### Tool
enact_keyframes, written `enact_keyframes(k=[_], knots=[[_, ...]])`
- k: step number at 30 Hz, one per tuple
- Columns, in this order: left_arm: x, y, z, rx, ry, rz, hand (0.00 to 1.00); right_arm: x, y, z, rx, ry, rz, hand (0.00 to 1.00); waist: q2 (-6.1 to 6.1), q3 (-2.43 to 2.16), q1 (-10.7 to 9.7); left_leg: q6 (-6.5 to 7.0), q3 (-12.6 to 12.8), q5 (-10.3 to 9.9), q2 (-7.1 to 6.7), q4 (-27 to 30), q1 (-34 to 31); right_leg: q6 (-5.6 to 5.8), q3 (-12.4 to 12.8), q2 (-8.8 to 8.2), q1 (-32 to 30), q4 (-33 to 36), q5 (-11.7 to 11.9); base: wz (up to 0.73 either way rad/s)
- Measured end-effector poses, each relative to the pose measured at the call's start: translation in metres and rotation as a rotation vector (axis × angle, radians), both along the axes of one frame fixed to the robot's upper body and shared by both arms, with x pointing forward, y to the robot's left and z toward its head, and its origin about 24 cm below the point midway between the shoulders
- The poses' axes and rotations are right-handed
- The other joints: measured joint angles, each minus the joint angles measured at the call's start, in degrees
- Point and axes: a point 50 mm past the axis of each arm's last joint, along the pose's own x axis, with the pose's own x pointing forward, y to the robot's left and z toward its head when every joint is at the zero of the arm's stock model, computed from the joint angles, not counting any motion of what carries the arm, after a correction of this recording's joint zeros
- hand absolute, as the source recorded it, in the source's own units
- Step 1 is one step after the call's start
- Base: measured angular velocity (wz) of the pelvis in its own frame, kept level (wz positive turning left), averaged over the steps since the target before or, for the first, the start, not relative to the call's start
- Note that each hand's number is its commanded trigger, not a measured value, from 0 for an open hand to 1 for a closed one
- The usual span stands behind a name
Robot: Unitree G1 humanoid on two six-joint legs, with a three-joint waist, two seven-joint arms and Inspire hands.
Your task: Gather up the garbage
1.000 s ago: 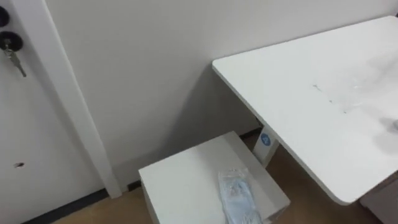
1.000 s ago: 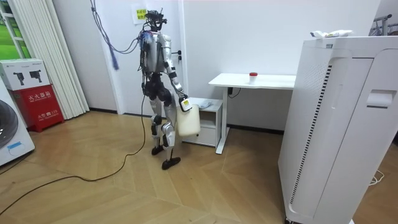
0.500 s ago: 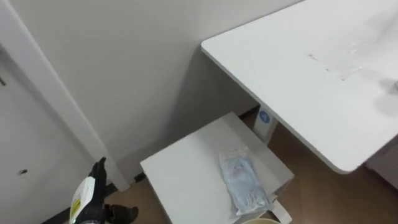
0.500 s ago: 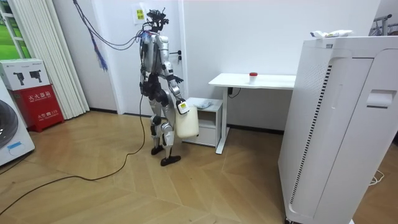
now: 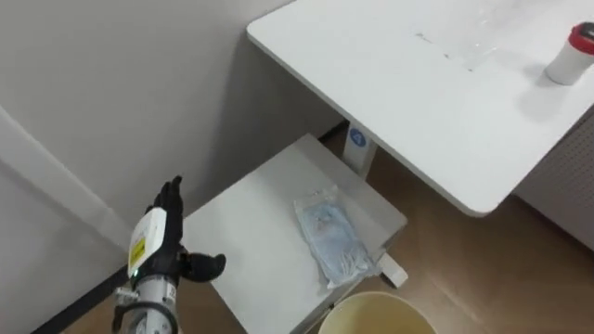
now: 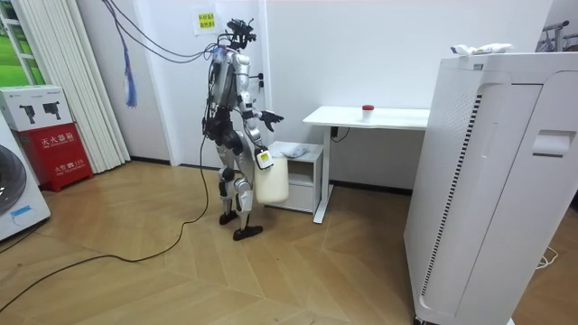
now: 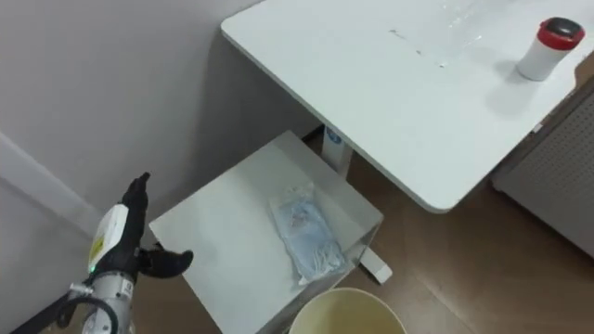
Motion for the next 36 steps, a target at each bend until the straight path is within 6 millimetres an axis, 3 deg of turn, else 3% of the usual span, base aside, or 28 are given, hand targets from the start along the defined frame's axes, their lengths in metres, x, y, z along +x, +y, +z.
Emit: enact_keyframes(k=[4,10,11,12,13,19,23,32,36], knots=[[0.001,-0.003,-0.003,0.018,0.022,-0.021,0.00,0.006,0.000,0.003,-0.007,-0.010,0.023,1.00,0.51,0.40,-1.0,-0.01,1.0,0.0,0.15,0.1,0.0,-0.04,1.3,0.17,-0.5,-0.1,0.0,-0.14],[0.016,-0.013,0.012,0.044,-0.015,-0.067,0.00,0.013,-0.001,0.006,0.023,-0.038,-0.033,1.00,0.19,0.85,-2.6,-0.01,1.4,0.0,0.40,1.9,-3.7,-0.24,2.5,0.08,-5.6,3.4,-0.1,-0.10],[0.019,-0.015,0.015,0.047,-0.025,-0.076,0.00,0.015,-0.002,0.007,0.027,-0.046,-0.043,1.00,0.03,1.04,-2.8,0.01,1.4,0.0,0.45,2.6,-4.5,-0.35,2.7,0.01,-6.5,4.0,-0.2,-0.09],[0.023,-0.018,0.020,0.051,-0.039,-0.086,0.00,0.018,-0.004,0.008,0.022,-0.054,-0.048,1.00,0.13,1.81,-3.2,0.09,1.4,-0.3,0.63,3.1,-4.9,-0.41,2.6,0.08,-6.8,4.3,-0.2,-0.08],[0.024,-0.019,0.021,0.055,-0.043,-0.092,0.00,0.018,-0.005,0.009,0.019,-0.055,-0.051,1.00,0.29,1.93,-3.2,0.21,1.5,-0.8,0.93,3.5,-5.3,-0.46,2.6,0.29,-7.3,4.7,-0.3,-0.08],[0.031,-0.019,0.027,0.072,-0.054,-0.090,0.00,0.021,-0.018,0.014,0.009,-0.075,-0.101,1.00,0.35,1.96,-4.8,0.34,2.0,-1.8,2.35,7.7,-10.4,-1.15,2.6,0.65,-12.6,8.3,-0.4,-0.08],[0.031,-0.015,0.024,0.092,-0.038,-0.067,0.00,0.019,-0.024,0.015,-0.018,-0.071,-0.127,1.00,0.25,2.00,-7.1,0.19,2.3,-2.8,3.52,10.8,-12.7,-1.76,2.9,1.16,-15.1,11.0,-1.0,-0.08],[0.034,-0.014,0.027,0.125,-0.049,-0.064,0.00,0.015,-0.023,0.013,0.007,-0.072,-0.173,1.00,-0.27,2.22,-9.0,-0.91,4.5,-4.3,5.99,15.4,-15.8,-3.20,5.3,2.77,-20.3,15.7,-2.5,-0.16],[0.033,-0.018,0.025,0.147,-0.041,-0.094,0.00,0.014,-0.022,0.012,-0.005,-0.062,-0.158,1.00,-0.35,2.26,-10.4,-1.52,4.5,-4.7,6.48,16.3,-16.1,-3.76,5.6,3.53,-20.7,16.3,-2.8,-0.09]])
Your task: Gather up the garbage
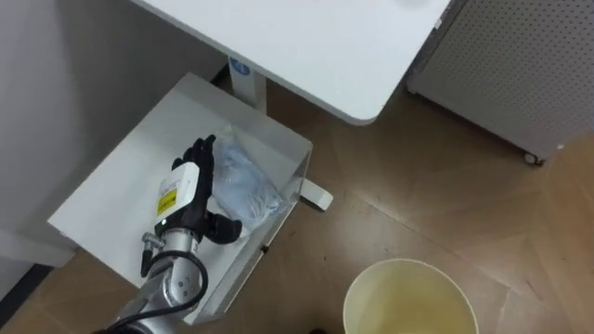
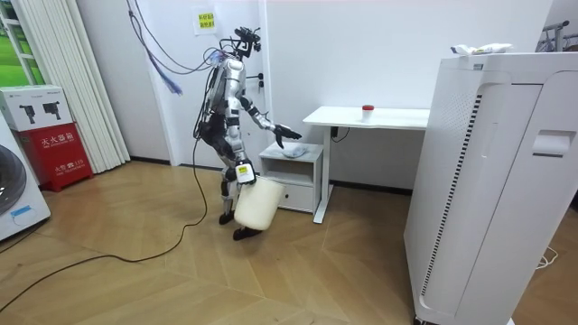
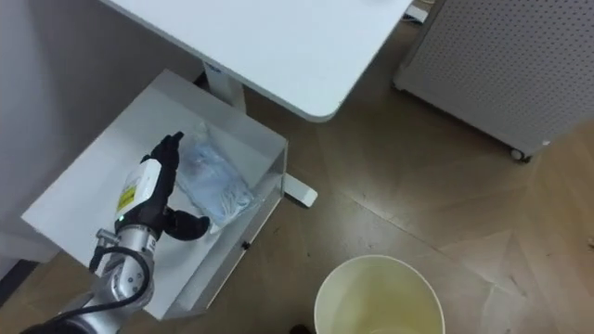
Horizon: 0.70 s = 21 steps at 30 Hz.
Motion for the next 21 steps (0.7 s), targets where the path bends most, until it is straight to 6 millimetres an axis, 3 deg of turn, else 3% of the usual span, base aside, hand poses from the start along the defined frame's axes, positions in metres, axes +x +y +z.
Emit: enact_keyframes(k=[8,9,10,21], knots=[[-0.007,-0.014,-0.018,0.062,0.107,-0.076,0.00,0.001,0.004,-0.001,-0.007,0.005,0.016,1.00,-0.36,0.14,-1.7,-0.49,0.0,-0.5,0.68,2.1,-1.3,-0.49,0.2,0.10,-1.5,2.2,-1.0,-0.02],[-0.008,-0.017,-0.020,0.065,0.115,-0.087,0.12,0.002,0.004,-0.001,-0.007,0.004,0.016,1.00,-0.48,0.22,-1.7,-0.49,0.0,-0.5,0.60,2.2,-1.4,-0.56,0.2,0.02,-1.9,2.5,-1.1,0.00],[-0.008,-0.018,-0.021,0.068,0.121,-0.091,1.00,0.002,0.004,-0.001,-0.007,0.003,0.016,1.00,-0.50,0.23,-1.7,-0.49,0.0,-0.5,0.62,2.3,-1.5,-0.58,0.2,0.01,-1.9,2.6,-1.2,0.00],[0.001,-0.021,-0.013,0.111,0.145,-0.132,1.00,0.007,0.010,0.000,0.001,-0.009,0.023,1.00,-0.54,0.21,-1.4,-0.42,-0.1,-0.6,1.59,3.8,-4.4,-0.93,0.3,0.76,-4.6,3.5,-0.9,0.00]])
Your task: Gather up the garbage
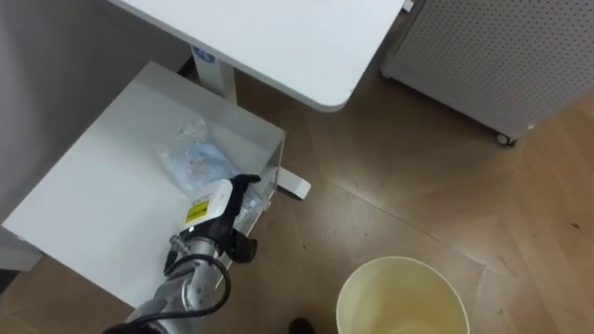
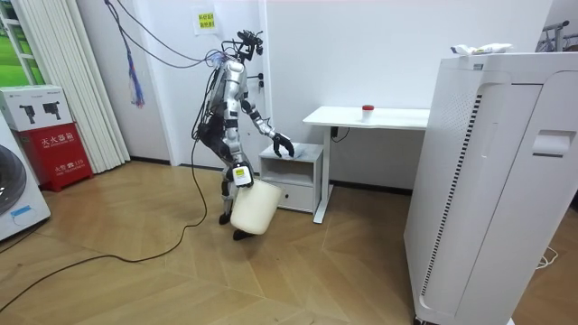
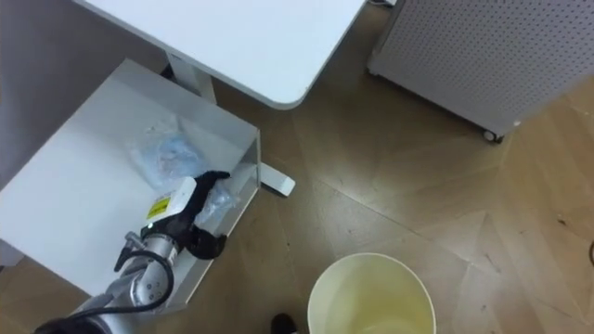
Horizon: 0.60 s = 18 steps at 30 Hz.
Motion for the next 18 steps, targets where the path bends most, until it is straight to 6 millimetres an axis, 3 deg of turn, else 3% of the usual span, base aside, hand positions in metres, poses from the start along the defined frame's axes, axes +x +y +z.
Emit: enact_keyframes(k=[18], knots=[[-0.014,0.007,-0.029,0.308,0.226,-0.103,1.00,0.015,0.009,0.005,0.038,-0.030,0.008,1.00,-0.39,-0.23,0.2,-0.03,0.0,0.0,-0.10,-0.1,0.2,-0.06,-0.3,-0.42,0.3,-0.2,0.1,0.00]])
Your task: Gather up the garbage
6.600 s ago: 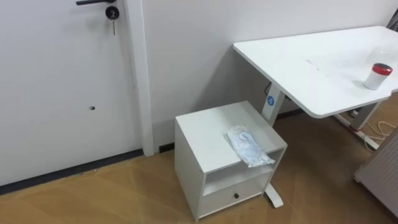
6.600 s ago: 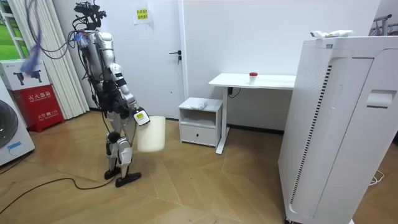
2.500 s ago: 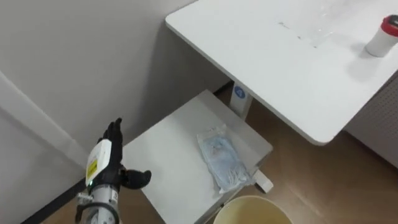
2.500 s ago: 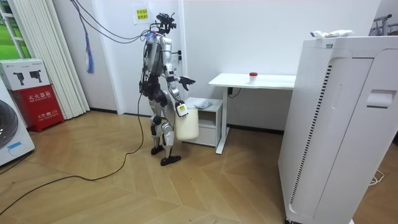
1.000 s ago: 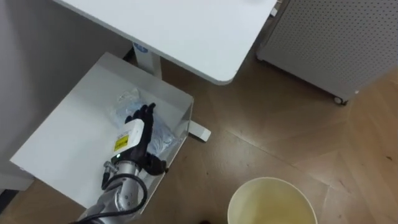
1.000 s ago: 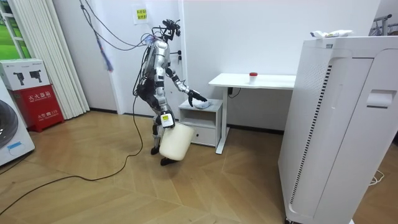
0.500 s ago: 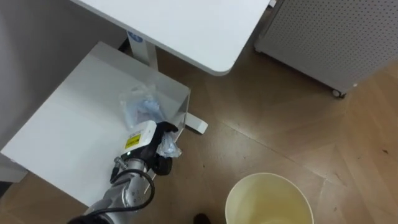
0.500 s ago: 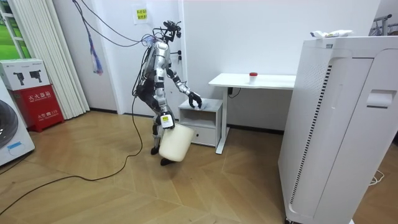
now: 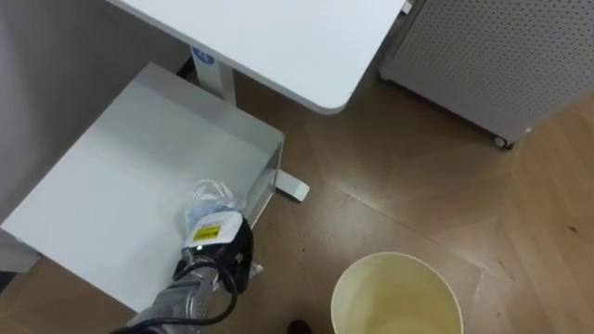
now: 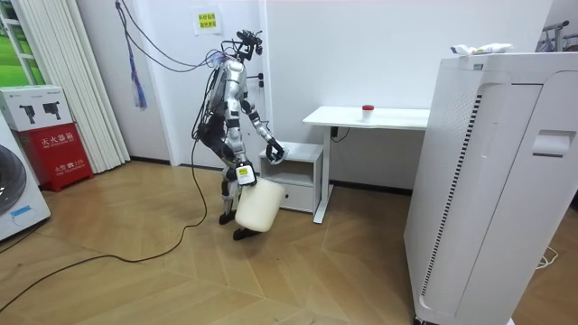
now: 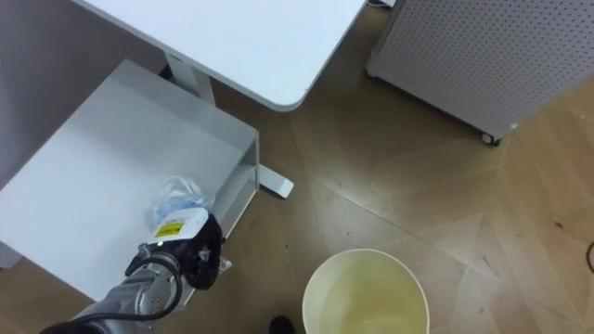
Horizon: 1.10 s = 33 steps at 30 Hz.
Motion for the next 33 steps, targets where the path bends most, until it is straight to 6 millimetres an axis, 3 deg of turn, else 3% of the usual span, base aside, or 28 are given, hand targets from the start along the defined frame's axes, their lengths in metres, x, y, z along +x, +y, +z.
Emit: enact_keyframes(k=[7,13,18,22,24,27,33], knots=[[0.000,-0.001,0.000,-0.012,-0.007,-0.008,1.00,0.016,0.013,0.006,0.020,-0.055,0.024,1.00,0.00,0.00,1.9,-0.03,-0.2,0.0,0.02,0.1,0.0,-0.05,-0.1,0.02,0.1,0.1,0.1,0.00],[-0.002,-0.002,0.001,-0.144,-0.022,0.044,1.00,0.030,0.030,0.013,0.024,-0.135,0.075,1.00,0.02,0.02,3.5,0.00,-0.8,0.1,0.04,0.2,0.2,-0.10,-0.6,-0.08,0.8,-0.3,0.2,0.03],[0.002,-0.026,0.011,-0.424,-0.045,0.102,1.00,0.035,0.044,0.014,0.033,-0.172,0.125,1.00,-0.02,0.00,6.3,0.24,-1.1,0.4,-0.70,-1.2,1.4,0.12,-1.3,-0.71,2.3,-1.5,0.2,0.08],[-0.001,-0.046,0.012,-0.560,-0.010,0.085,1.00,0.036,0.058,0.013,0.046,-0.174,0.176,1.00,-0.24,-0.11,7.0,0.47,-1.8,1.6,-2.10,-3.9,2.4,0.54,-2.3,-1.71,3.6,-3.1,0.5,0.20],[-0.012,-0.061,0.004,-0.624,0.042,0.064,1.00,0.034,0.070,0.010,0.067,-0.171,0.196,1.00,-0.36,-0.17,7.2,0.50,-2.3,1.7,-2.46,-4.6,3.0,0.67,-3.0,-1.97,4.8,-4.1,0.6,0.14],[-0.028,-0.081,-0.010,-0.647,0.140,0.015,1.00,0.034,0.078,0.010,0.071,-0.171,0.232,1.00,-0.74,-0.40,7.2,0.79,-2.4,2.2,-3.24,-6.2,3.8,1.13,-3.1,-2.75,5.4,-4.6,0.5,0.11],[-0.045,-0.091,-0.025,-0.628,0.259,-0.053,1.00,0.033,0.088,0.008,0.085,-0.161,0.306,1.00,-1.01,-0.57,7.4,0.79,-2.4,2.2,-3.29,-6.2,3.5,1.29,-3.3,-2.85,5.4,-4.8,0.6,0.00]])
